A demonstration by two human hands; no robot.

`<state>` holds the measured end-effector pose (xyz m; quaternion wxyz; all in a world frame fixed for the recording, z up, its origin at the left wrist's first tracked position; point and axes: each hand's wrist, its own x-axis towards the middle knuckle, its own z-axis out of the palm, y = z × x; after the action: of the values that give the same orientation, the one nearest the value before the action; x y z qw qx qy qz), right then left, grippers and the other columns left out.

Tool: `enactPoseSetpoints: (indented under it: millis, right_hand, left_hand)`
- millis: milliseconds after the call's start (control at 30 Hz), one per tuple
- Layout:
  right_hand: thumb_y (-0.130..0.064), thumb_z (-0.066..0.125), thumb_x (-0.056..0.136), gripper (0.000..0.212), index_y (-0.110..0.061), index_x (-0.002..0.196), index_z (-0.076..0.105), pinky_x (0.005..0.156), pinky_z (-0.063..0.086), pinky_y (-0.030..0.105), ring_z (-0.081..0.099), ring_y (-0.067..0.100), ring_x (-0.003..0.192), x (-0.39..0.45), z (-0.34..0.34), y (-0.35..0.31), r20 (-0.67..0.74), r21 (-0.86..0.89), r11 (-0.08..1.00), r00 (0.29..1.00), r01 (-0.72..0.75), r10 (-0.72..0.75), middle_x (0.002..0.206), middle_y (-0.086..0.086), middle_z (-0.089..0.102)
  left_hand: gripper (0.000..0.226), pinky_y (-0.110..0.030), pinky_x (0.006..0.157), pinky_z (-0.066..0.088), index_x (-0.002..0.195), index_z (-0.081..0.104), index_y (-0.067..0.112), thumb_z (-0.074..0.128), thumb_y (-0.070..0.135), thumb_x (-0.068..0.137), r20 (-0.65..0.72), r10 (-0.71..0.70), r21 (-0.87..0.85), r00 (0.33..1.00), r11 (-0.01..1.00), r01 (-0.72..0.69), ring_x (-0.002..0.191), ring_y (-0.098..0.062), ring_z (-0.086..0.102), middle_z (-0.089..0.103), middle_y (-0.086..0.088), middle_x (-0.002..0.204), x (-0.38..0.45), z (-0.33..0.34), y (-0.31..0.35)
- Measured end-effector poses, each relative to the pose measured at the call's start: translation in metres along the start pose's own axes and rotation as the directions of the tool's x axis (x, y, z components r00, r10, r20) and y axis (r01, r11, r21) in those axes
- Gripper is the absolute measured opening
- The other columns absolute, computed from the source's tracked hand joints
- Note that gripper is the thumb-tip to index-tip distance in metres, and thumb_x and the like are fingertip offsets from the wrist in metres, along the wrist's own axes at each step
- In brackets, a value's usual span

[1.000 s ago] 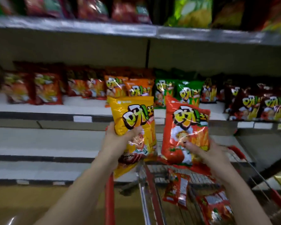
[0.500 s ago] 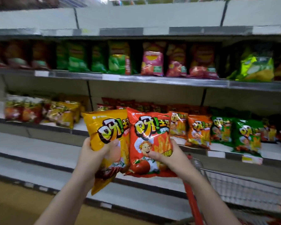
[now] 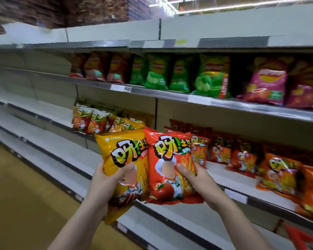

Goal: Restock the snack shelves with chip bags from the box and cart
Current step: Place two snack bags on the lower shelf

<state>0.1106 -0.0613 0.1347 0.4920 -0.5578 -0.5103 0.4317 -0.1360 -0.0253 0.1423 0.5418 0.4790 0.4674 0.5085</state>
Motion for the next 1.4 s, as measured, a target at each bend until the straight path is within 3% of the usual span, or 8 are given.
enactPoseSetpoints:
  millis: [400,533,700,867,1000,1167,1300,1400]
  right_hand:
    - [-0.054,0.073,0.063,0.063,-0.02,0.114,0.061,0.084,0.057,0.04,0.074,0.02,0.084,0.241,0.112,0.036,0.106,0.04,0.987,0.983,-0.156,0.151,0.094,-0.001,0.077]
    - [-0.062,0.074,0.056,0.072,-0.025,0.116,0.057,0.089,0.056,0.044,0.074,0.021,0.087,0.294,0.176,0.044,0.216,0.017,0.977,0.955,-0.212,0.203,0.1,0.001,0.076]
    - [-0.062,0.071,0.062,0.068,-0.032,0.121,0.054,0.083,0.057,0.037,0.072,0.015,0.092,0.344,0.25,0.057,0.257,0.011,0.972,0.94,-0.234,0.223,0.107,-0.004,0.073]
    - [-0.066,0.078,0.063,0.075,-0.034,0.126,0.053,0.093,0.055,0.046,0.071,0.019,0.099,0.38,0.291,0.068,0.166,0.107,0.953,0.95,-0.285,0.265,0.11,-0.003,0.073]
    - [-0.055,0.071,0.069,0.056,-0.037,0.119,0.055,0.084,0.057,0.041,0.073,0.017,0.091,0.397,0.301,0.065,-0.058,0.195,0.947,0.961,-0.256,0.271,0.104,-0.005,0.075]
    - [-0.052,0.071,0.063,0.053,-0.032,0.11,0.057,0.077,0.057,0.039,0.074,0.022,0.084,0.397,0.26,0.061,-0.313,0.221,0.942,0.897,-0.252,0.313,0.096,-0.002,0.076]
    - [-0.048,0.073,0.064,0.062,-0.031,0.121,0.054,0.076,0.055,0.039,0.073,0.025,0.088,0.406,0.225,0.064,-0.421,0.238,0.946,0.855,-0.218,0.303,0.103,0.001,0.074]
    - [-0.072,0.084,0.039,0.087,-0.041,0.115,0.056,0.079,0.054,0.039,0.073,0.021,0.089,0.416,0.205,0.068,-0.466,0.212,0.955,0.838,-0.207,0.285,0.097,-0.005,0.076]
  left_hand:
    - [0.065,-0.045,0.077,0.057,0.116,0.058,0.018,0.083,0.029,0.057,-0.336,-0.078,-0.132,0.939,0.991,0.035,0.088,-0.033,0.072,0.074,-0.009,0.102,0.182,-0.153,-0.004]
    - [0.068,-0.042,0.071,0.057,0.121,0.055,0.018,0.082,0.029,0.06,-0.382,-0.094,-0.17,0.919,0.985,0.031,0.087,-0.032,0.072,0.072,-0.011,0.105,0.221,-0.215,-0.012]
    - [0.08,-0.052,0.084,0.055,0.126,0.055,0.019,0.087,0.035,0.054,-0.357,-0.142,-0.189,0.923,0.979,0.077,0.091,-0.035,0.072,0.073,-0.011,0.107,0.292,-0.282,-0.027]
    - [0.063,-0.043,0.076,0.056,0.119,0.058,0.012,0.083,0.033,0.064,-0.156,-0.211,-0.133,0.965,0.972,0.191,0.086,-0.035,0.072,0.074,-0.013,0.099,0.376,-0.316,-0.029]
    - [0.09,-0.049,0.086,0.054,0.121,0.055,0.015,0.089,0.052,0.047,0.076,-0.236,-0.011,0.969,0.971,0.238,0.09,-0.035,0.072,0.073,-0.012,0.104,0.451,-0.316,-0.028]
    - [0.05,-0.044,0.083,0.056,0.12,0.056,0.019,0.077,0.033,0.076,0.397,-0.25,0.112,0.883,0.968,0.223,0.093,-0.028,0.072,0.074,-0.007,0.105,0.527,-0.253,-0.036]
    - [0.065,-0.038,0.091,0.052,0.121,0.056,0.029,0.083,0.046,0.065,0.523,-0.241,0.164,0.817,0.97,0.181,0.106,-0.022,0.067,0.072,0.003,0.112,0.589,-0.206,-0.058]
    - [0.082,-0.05,0.097,0.049,0.124,0.053,0.036,0.085,0.06,0.052,0.584,-0.289,0.185,0.758,0.957,0.223,0.112,-0.026,0.064,0.069,0.003,0.119,0.628,-0.185,-0.072]
